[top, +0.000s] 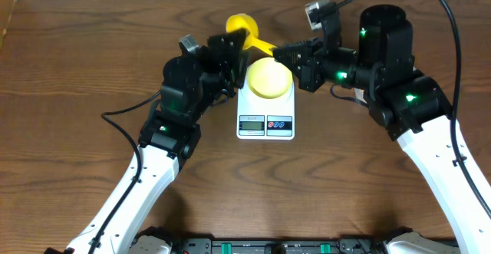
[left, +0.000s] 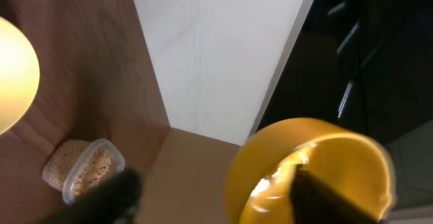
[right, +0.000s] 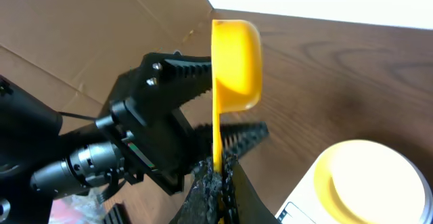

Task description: Scoop item into bowl and weigh 50g on scale

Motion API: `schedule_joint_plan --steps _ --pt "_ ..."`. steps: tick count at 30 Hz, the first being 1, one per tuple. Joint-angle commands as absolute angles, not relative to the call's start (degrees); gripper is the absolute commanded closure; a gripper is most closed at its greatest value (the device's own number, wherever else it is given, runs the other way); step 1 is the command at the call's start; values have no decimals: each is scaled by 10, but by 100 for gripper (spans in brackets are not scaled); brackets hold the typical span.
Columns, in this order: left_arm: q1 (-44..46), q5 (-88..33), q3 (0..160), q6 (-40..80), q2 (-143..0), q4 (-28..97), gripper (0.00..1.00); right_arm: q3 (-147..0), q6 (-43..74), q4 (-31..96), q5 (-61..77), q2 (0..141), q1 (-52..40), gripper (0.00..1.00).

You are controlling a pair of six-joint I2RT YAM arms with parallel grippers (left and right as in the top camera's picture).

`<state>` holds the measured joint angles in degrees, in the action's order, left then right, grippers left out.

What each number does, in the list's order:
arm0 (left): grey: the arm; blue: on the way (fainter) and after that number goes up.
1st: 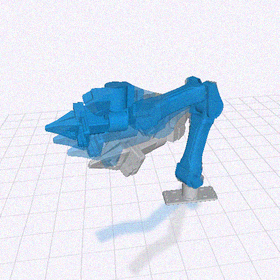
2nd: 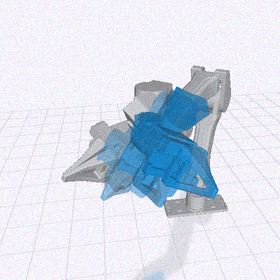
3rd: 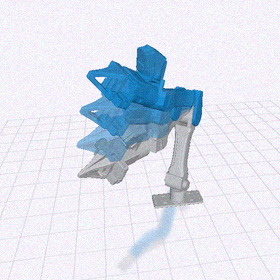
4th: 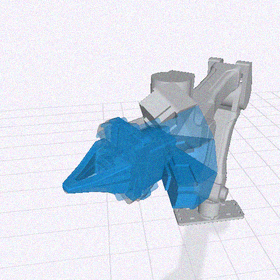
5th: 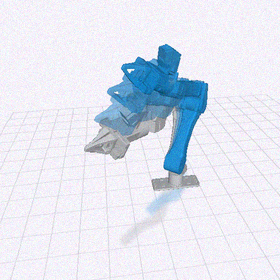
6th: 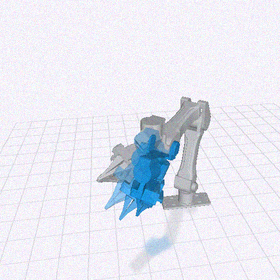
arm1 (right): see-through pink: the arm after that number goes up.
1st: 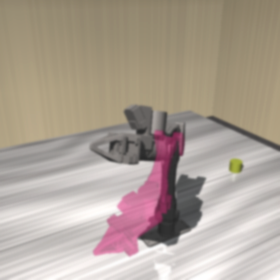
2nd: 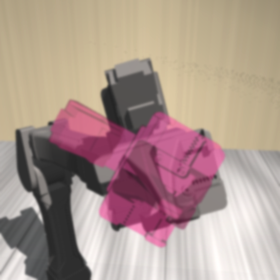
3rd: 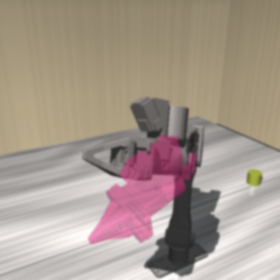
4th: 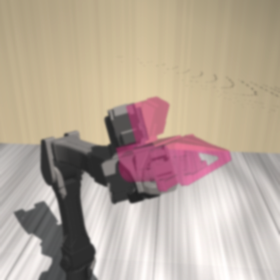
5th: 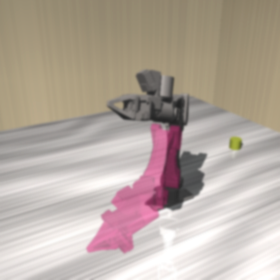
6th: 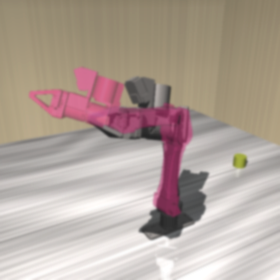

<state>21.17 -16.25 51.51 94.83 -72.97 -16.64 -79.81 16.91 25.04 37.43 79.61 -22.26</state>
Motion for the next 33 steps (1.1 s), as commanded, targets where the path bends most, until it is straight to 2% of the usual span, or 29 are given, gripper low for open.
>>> schedule_joint_plan --steps 1,5,8,15,19,23,28,33 --pt "212 -165 524 950 -730 -168 13 -805 192 240 349 794 -214 99" --pt "212 -165 524 947 -730 -168 8 -805 199 240 312 794 -196 99" --pt "212 -165 524 900 -730 -168 7 -806 210 240 283 793 -176 99" --pt "212 -225 524 513 -730 -156 5 -825 213 270 277 790 -87 99" --pt "212 -233 526 460 -730 -136 5 -852 196 316 273 790 -47 99" --pt "212 -223 539 360 -730 -24 5 -872 177 369 237 790 -15 99" --pt "214 -138 544 302 -730 149 5 -874 175 401 200 790 11 99" --pt "219 -91 543 274 -730 223 5 -874 175 401 186 790 24 99"
